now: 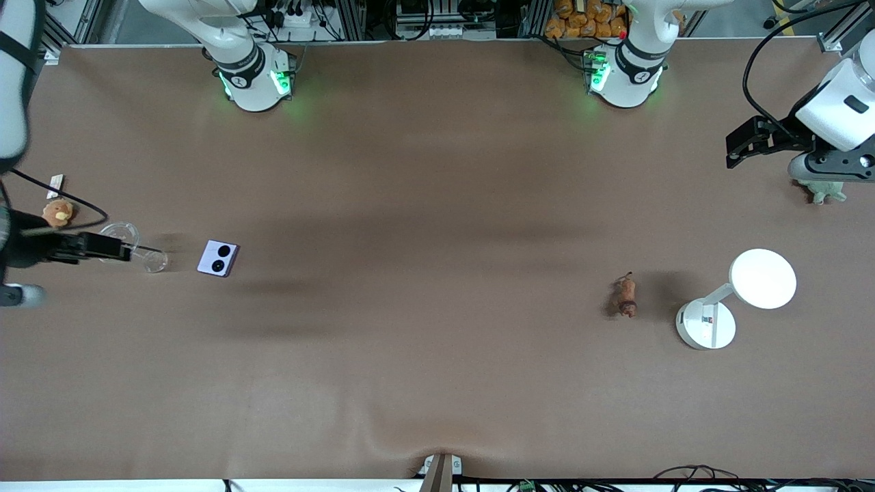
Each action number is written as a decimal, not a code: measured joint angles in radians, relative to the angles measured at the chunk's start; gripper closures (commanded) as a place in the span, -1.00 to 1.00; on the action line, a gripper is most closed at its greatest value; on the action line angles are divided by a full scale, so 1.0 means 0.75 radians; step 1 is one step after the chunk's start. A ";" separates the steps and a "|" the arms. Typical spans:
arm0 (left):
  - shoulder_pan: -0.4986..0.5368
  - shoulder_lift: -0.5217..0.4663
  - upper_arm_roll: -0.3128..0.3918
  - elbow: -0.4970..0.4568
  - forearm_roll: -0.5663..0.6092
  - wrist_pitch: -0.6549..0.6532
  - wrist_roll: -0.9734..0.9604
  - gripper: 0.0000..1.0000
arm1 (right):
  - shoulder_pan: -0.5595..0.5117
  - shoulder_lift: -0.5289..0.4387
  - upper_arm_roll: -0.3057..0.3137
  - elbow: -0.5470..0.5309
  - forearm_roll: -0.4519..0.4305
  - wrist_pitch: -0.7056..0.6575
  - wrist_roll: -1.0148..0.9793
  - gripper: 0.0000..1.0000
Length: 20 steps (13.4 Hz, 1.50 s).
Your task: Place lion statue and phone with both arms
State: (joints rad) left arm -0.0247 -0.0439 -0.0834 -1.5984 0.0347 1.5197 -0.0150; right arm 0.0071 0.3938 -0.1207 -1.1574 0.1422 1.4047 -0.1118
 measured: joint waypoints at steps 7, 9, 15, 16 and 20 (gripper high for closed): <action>0.024 0.025 0.009 -0.001 0.000 0.000 0.004 -1.00 | -0.005 -0.243 -0.001 0.049 -0.004 -0.203 0.144 -1.00; 0.024 0.038 0.009 -0.001 0.000 0.001 0.004 -1.00 | -0.004 -0.280 0.004 0.012 -0.009 -0.210 0.276 -1.00; 0.036 0.041 0.010 0.002 0.000 0.001 0.004 -1.00 | 0.040 -0.413 0.017 -0.236 -0.068 -0.151 0.346 -1.00; 0.036 0.041 0.010 0.002 0.000 0.003 0.004 -1.00 | 0.062 -0.453 0.020 -0.282 -0.083 -0.138 0.353 -1.00; 0.036 0.041 0.010 0.002 0.000 0.012 0.004 -1.00 | 0.084 -0.517 0.023 -0.360 -0.105 -0.121 0.361 -1.00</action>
State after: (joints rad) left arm 0.0026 -0.0132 -0.0762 -1.5966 0.0347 1.5287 -0.0121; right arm 0.0701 0.0058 -0.1034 -1.4270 0.0639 1.3139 0.1587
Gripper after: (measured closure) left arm 0.000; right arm 0.000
